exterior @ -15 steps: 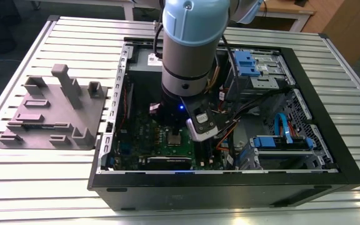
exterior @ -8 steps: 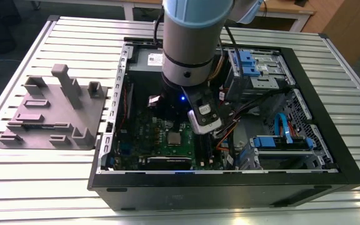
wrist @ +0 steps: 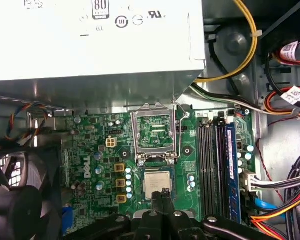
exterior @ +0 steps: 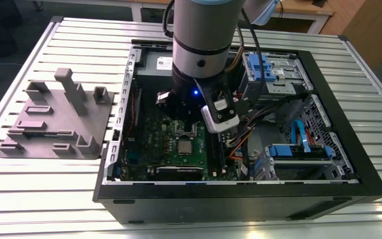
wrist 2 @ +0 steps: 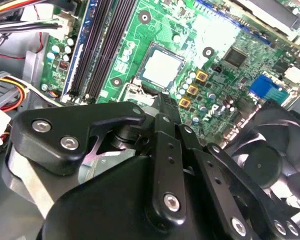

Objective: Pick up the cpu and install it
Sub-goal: 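Close the cpu cover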

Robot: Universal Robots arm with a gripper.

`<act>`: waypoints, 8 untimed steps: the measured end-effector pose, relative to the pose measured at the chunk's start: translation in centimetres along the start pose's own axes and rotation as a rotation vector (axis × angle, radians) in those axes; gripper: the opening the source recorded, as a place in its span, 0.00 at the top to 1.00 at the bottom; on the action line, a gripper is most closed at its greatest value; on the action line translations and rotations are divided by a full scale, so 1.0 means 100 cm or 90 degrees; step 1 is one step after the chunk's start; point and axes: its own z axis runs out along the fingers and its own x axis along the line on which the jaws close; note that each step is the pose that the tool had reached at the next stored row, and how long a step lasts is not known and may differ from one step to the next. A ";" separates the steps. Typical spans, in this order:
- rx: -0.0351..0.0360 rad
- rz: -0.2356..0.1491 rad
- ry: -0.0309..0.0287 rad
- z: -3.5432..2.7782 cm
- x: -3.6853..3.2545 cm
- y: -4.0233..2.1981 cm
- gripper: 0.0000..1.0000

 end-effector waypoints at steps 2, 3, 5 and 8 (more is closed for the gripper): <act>0.0000 0.000 0.0000 0.0000 0.0000 0.0000 0.90; 0.0000 0.000 0.0000 0.0000 0.0000 0.0000 0.90; 0.0001 0.000 0.0000 -0.0001 0.0000 0.0000 0.90; 0.0004 -0.018 0.0007 -0.0001 0.0001 0.0000 0.90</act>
